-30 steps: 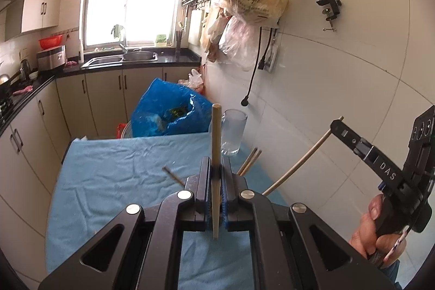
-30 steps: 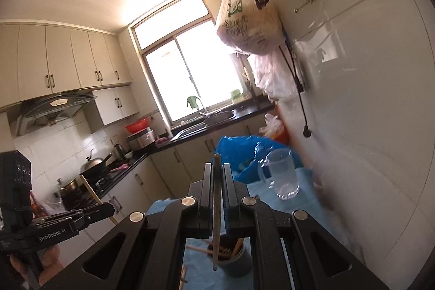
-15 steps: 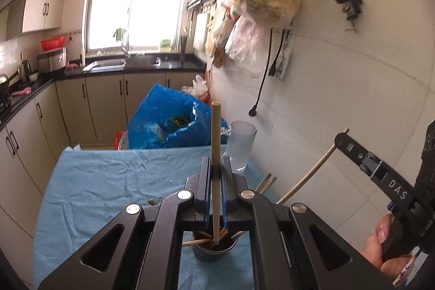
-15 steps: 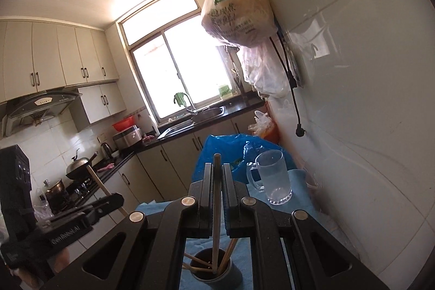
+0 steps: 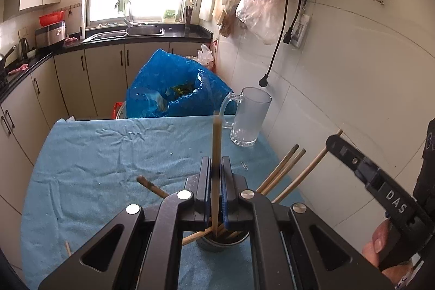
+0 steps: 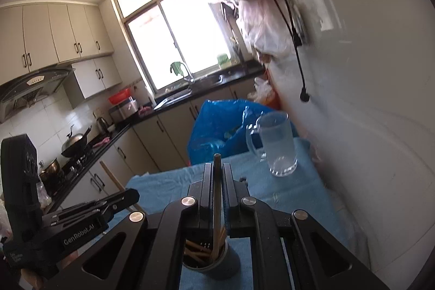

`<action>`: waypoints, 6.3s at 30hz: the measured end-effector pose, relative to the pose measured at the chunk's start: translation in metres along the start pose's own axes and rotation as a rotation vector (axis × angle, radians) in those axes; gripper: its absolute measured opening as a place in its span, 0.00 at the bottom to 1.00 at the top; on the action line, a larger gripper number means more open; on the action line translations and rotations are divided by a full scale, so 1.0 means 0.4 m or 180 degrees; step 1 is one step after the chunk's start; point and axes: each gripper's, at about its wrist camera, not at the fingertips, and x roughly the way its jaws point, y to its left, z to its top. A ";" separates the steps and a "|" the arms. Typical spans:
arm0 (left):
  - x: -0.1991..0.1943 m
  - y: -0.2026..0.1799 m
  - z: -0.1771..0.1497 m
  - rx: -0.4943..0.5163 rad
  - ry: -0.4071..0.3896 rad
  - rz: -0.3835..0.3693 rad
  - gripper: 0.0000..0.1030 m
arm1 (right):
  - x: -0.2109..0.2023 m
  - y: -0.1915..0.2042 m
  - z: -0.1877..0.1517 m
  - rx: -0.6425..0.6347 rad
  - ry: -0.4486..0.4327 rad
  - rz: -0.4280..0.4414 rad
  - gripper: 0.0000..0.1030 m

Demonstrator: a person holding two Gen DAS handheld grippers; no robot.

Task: Organize utensils
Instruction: 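Lower the chopstick into the black cup and open the left tool, then move the open left tool back over the chopsticks on the cloth, then close the left tool on another wooden chopstick on the cloth, then lift the chopstick upright with the left tool and carry it over the black cup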

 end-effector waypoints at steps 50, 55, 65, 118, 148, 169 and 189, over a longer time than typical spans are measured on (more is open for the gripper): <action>-0.243 0.563 -0.482 -0.1118 0.0806 0.0935 0.77 | 0.070 0.308 -0.403 -0.0772 0.1353 0.0008 1.00; -0.204 0.581 -0.470 -0.1150 0.0894 0.0898 0.77 | 0.159 0.345 -0.431 -0.0805 0.1538 -0.0139 0.94; -0.122 0.637 -0.455 -0.1232 0.1106 0.0843 0.76 | 0.355 0.380 -0.469 -0.0690 0.2176 -0.0315 0.35; -0.209 0.535 -0.300 -0.0855 0.0496 0.0710 0.05 | 0.232 0.438 -0.363 -0.0986 0.1470 0.0123 0.08; -0.468 0.379 -0.320 -0.0708 -0.0077 0.0620 0.05 | -0.137 0.372 -0.285 -0.0853 0.0208 0.0603 0.08; -0.500 0.342 -0.301 -0.0644 -0.0209 0.0633 0.05 | -0.185 0.321 -0.257 -0.0692 0.0027 0.0541 0.08; -0.483 0.242 -0.243 -0.0390 -0.0208 0.0428 0.05 | -0.246 0.248 -0.217 -0.0490 -0.0151 0.0445 0.08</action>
